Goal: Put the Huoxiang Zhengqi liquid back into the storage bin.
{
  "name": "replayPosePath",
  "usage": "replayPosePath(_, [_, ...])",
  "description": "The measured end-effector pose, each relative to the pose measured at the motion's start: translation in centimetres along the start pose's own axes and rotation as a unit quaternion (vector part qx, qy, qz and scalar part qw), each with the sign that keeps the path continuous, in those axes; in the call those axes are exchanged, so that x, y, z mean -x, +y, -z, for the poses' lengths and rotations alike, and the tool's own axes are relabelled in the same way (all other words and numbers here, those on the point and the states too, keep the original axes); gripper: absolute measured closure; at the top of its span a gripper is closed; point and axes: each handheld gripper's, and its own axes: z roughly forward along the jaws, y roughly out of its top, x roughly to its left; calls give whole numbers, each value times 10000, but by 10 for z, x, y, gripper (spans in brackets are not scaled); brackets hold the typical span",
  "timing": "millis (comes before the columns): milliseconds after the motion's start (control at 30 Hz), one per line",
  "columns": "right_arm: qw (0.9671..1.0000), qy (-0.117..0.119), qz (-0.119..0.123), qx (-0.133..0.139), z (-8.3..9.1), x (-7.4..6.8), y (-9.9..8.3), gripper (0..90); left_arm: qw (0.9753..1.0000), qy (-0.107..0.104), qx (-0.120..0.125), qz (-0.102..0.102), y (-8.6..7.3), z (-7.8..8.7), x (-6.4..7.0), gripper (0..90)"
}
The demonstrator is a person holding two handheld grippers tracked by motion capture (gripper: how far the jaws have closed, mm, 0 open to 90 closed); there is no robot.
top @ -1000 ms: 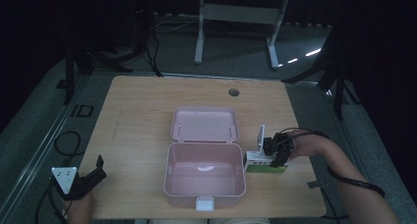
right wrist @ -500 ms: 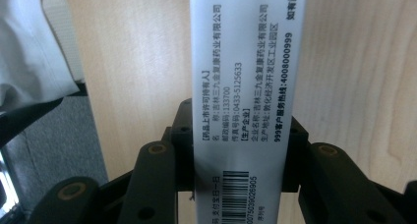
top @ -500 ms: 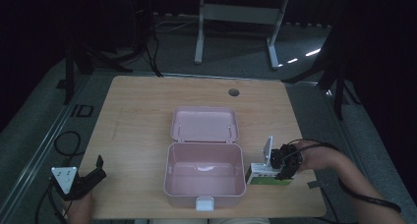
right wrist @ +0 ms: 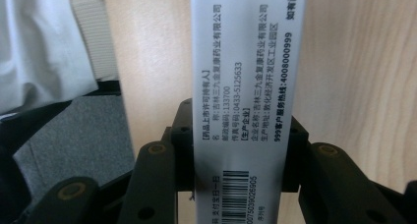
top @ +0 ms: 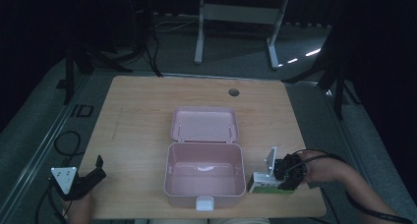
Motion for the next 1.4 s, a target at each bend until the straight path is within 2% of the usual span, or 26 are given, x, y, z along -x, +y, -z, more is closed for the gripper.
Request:
replayPosePath(200, [10000, -52, 8, -69, 5, -10, -2, 625, 10000, 5, -5, 1, 0, 0, 0, 23])
replayPosePath(367, [10000, -6, 18, 97, 19, -20, -2, 626, 10000, 12, -2, 8, 0, 0, 0, 23])
replayPosePath(533, [10000, -29, 41, 71, 31, -26, -1, 626, 10000, 13, -8, 9, 0, 0, 0, 23])
replayPosePath(667, [9999, -74, 45, 63, 45, -30, -2, 626, 10000, 24, -4, 12, 0, 0, 0, 23])
replayPosePath(800, [10000, 27, -5, -5, 58, -33, -1, 626, 10000, 28, -9, 10, 0, 0, 0, 23])
replayPosePath(933, [9999, -102, 25, 11, 74, -37, 0, 626, 10000, 26, -8, 10, 0, 0, 0, 23])
replayPosePath(1167, [9998, -122, 59, 112, 100, -43, 2, 626, 10000, 33, -5, 24, 0, 0, 0, 23])
replayPosePath(1400, [9996, -238, 119, -6, 125, -43, 12, 626, 10000, 32, -7, 12, 0, 0, 0, 23])
